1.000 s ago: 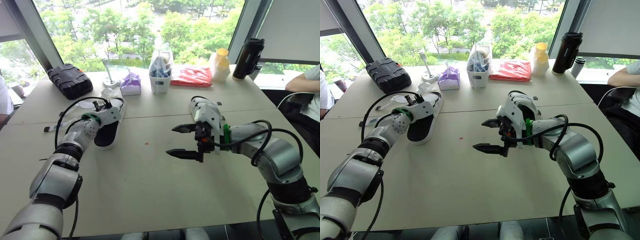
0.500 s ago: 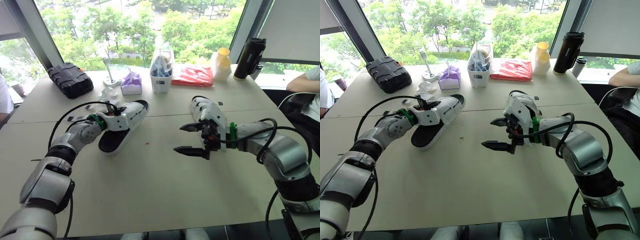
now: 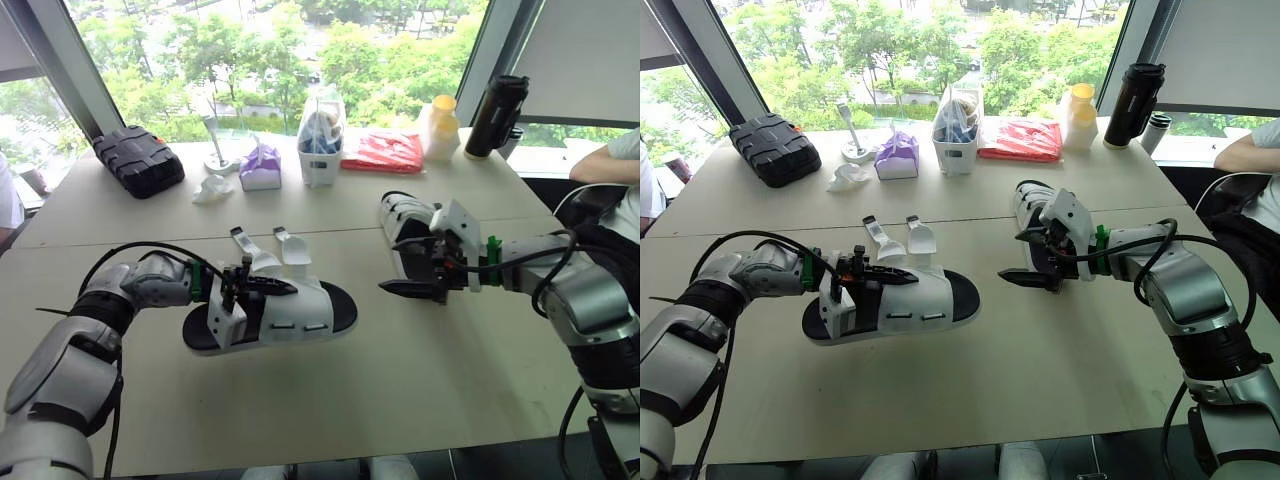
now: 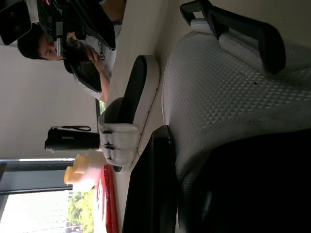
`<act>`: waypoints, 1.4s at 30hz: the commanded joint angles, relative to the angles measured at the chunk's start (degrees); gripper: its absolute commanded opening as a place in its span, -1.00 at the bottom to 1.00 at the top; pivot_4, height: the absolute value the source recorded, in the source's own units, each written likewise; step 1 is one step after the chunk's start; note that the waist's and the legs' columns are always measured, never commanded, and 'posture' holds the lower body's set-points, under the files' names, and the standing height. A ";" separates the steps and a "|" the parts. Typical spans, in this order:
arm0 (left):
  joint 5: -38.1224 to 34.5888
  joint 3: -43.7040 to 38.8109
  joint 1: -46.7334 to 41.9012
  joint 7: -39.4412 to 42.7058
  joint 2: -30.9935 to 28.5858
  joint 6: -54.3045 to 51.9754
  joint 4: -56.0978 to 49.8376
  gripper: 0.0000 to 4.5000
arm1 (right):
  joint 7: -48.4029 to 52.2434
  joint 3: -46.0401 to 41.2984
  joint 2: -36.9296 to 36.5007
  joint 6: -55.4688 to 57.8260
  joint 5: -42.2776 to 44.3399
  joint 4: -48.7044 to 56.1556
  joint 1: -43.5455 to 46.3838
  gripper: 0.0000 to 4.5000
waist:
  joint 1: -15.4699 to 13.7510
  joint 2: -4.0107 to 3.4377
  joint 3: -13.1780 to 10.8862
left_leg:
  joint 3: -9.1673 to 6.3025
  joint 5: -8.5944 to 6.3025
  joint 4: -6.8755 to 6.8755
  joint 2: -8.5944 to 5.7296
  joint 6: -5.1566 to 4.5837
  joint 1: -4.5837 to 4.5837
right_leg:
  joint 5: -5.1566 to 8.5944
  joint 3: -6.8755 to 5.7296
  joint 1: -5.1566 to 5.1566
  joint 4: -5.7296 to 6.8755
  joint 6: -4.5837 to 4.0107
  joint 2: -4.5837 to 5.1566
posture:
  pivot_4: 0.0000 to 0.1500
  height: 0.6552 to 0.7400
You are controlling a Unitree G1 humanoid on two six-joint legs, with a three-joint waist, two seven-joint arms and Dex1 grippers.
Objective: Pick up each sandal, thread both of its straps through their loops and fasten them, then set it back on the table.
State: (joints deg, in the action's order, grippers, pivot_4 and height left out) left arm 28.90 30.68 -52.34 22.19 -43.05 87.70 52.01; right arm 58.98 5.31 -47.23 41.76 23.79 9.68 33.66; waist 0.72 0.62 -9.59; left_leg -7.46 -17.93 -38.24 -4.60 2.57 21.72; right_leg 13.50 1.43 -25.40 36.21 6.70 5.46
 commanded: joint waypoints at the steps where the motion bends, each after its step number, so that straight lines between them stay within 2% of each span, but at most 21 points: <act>1: 4.67 -2.87 -2.55 -2.01 1.73 1.69 0.42 -0.99 | 0.32 -1.32 -0.68 -0.46 0.29 1.89 1.02 1.00 | -0.07 0.00 0.00 | 0.01 0.00 -0.01 -0.01 -0.01 0.00 | 0.00 0.00 0.01 0.00 0.01 0.00 | 1.00 1.00; 5: 11.84 -4.42 -3.95 -5.28 3.31 1.86 0.14 -0.99 | 0.34 -1.19 -0.83 -0.19 0.34 2.85 0.68 1.00 | -0.05 0.00 0.00 | 0.01 0.01 -0.04 -0.04 -0.02 0.01 | -0.02 0.00 0.03 0.00 0.03 0.00 | 1.00 1.00; 7: 17.22 -4.86 -5.26 -9.60 3.72 -0.34 0.03 -0.99 | 0.32 -1.31 -0.80 0.26 0.73 3.53 0.39 1.00 | -0.05 0.00 0.00 | 0.01 0.01 -0.03 -0.04 -0.02 0.00 | -0.02 0.00 0.02 0.00 0.03 0.00 | 1.00 1.00; 13: 32.35 -1.56 -9.23 -26.97 3.43 -7.83 -0.68 -0.99 | -0.50 -1.59 -0.45 1.24 1.05 5.90 -1.30 1.00 | -0.05 0.01 0.00 | 0.02 0.01 -0.04 -0.04 -0.03 -0.02 | -0.02 0.00 0.04 0.04 0.04 -0.02 | 1.00 1.00; 18: 40.19 3.96 -11.72 -39.14 4.23 -11.03 0.65 -0.99 | -0.89 -1.73 -0.18 1.59 1.09 6.80 -1.97 1.00 | -0.06 0.01 0.00 | 0.03 0.01 -0.05 -0.06 -0.03 -0.02 | -0.02 0.00 0.03 0.05 0.05 -0.02 | 1.00 1.00; 23: 43.76 9.04 -13.52 -47.99 5.57 -11.83 2.78 -0.99 | -1.25 -1.51 -0.10 1.33 0.90 7.22 -2.45 1.00 | -0.34 0.01 0.01 | 0.02 0.03 -0.08 -0.12 -0.06 -0.02 | -0.04 0.00 0.07 0.05 0.08 0.03 | 1.00 1.00; 29: 44.27 12.50 -15.75 -54.52 6.55 -11.54 6.76 -0.99 | -1.25 -1.49 -0.27 1.36 0.94 7.49 -2.64 1.00 | -0.48 0.02 0.01 | 0.01 0.04 -0.08 -0.20 -0.07 -0.02 | -0.05 0.00 0.08 0.05 0.09 0.08 | 1.00 1.00; 42: 41.65 15.03 -18.73 -56.05 9.25 -6.48 13.15 -0.99 | -1.55 -0.78 0.06 0.99 0.34 7.45 -2.71 1.00 | -0.24 0.02 0.01 | 0.02 0.04 -0.09 -0.21 -0.07 -0.02 | -0.05 0.00 0.08 0.05 0.09 0.09 | 1.00 1.00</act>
State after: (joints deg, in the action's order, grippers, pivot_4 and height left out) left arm 73.02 46.23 -68.88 -32.55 -33.85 80.52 65.06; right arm 57.61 5.29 -47.10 43.41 23.80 15.24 30.76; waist 0.48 0.65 -9.58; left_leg -7.45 -17.89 -38.33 -4.81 2.50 21.70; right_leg 13.45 1.43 -25.33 36.26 6.80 5.55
